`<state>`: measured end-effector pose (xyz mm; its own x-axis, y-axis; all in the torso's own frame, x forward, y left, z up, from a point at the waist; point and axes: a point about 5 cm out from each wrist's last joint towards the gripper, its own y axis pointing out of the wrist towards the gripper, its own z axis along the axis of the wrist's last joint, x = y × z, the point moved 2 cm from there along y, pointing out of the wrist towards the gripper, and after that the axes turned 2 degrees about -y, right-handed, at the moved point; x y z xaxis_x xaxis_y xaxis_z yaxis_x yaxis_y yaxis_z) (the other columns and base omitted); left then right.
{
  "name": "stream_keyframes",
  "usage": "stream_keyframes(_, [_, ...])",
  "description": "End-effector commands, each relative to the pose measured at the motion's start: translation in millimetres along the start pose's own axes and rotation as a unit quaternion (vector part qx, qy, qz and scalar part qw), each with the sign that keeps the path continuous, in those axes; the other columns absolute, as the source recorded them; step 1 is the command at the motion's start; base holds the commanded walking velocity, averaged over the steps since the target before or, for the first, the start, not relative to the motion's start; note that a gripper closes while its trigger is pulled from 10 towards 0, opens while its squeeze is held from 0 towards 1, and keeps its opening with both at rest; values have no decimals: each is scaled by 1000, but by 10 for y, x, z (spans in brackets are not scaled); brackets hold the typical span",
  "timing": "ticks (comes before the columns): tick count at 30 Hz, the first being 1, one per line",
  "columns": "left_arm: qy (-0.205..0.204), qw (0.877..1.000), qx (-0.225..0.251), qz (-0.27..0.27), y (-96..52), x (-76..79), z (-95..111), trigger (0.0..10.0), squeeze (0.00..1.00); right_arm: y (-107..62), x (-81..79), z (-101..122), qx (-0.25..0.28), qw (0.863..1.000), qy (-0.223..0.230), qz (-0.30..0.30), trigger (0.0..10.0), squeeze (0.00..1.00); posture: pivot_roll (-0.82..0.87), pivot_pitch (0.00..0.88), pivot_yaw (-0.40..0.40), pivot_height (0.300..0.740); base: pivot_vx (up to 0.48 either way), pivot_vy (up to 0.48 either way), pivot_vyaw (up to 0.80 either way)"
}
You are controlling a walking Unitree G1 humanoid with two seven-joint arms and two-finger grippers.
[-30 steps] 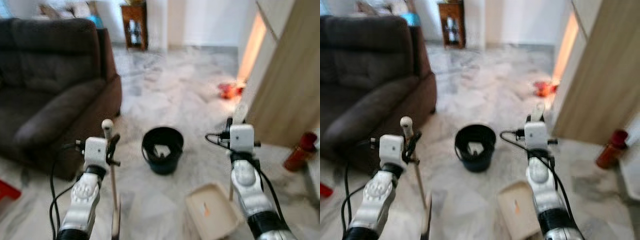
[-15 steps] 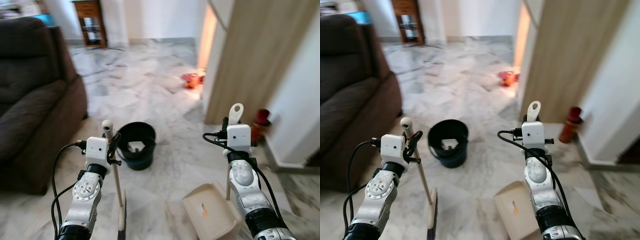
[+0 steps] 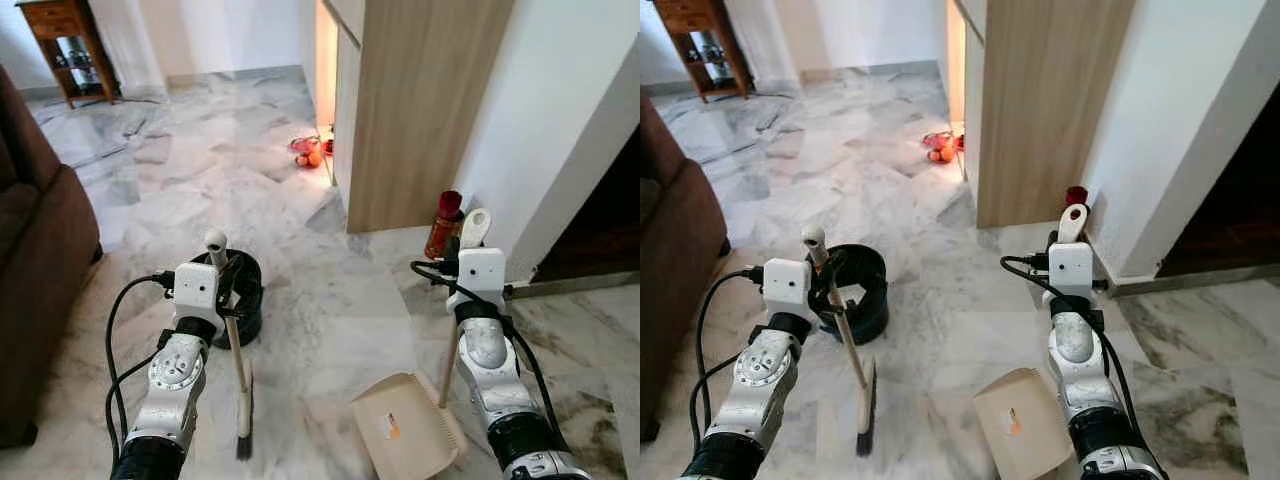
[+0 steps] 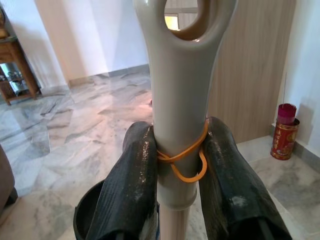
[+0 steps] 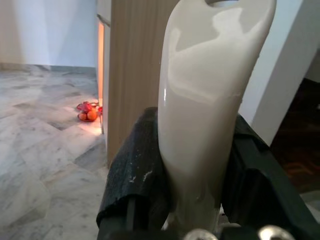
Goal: Sweep floor
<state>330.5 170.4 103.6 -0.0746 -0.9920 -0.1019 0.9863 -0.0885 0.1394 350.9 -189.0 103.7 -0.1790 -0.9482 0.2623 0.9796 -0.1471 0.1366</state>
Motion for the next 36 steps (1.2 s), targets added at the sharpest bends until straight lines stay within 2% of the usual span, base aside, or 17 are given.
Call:
stream_keyframes(1, [21,1000,15,-2,32,-18,54,10000,0,57,31,83,14,1000,2,-6,10000,0,89,0,20,740,0,-480,-800])
stream_keyframes(4, [16,1000,15,-3,31,-12,49,10000,0,56,32,80,14,1000,2,-6,10000,0,89,0,20,740,0,-475,-800])
stream_keyframes(25, [13,1000,16,2,23,-26,46,10000,0,29,50,45,7,1000,1,-6,10000,0,86,0,16,740,0,0,-800])
stream_keyframes(36, [16,1000,18,-2,93,-27,81,10000,0,31,119,46,5,1000,10,-24,10000,0,4,0,45,740,0,0,-800])
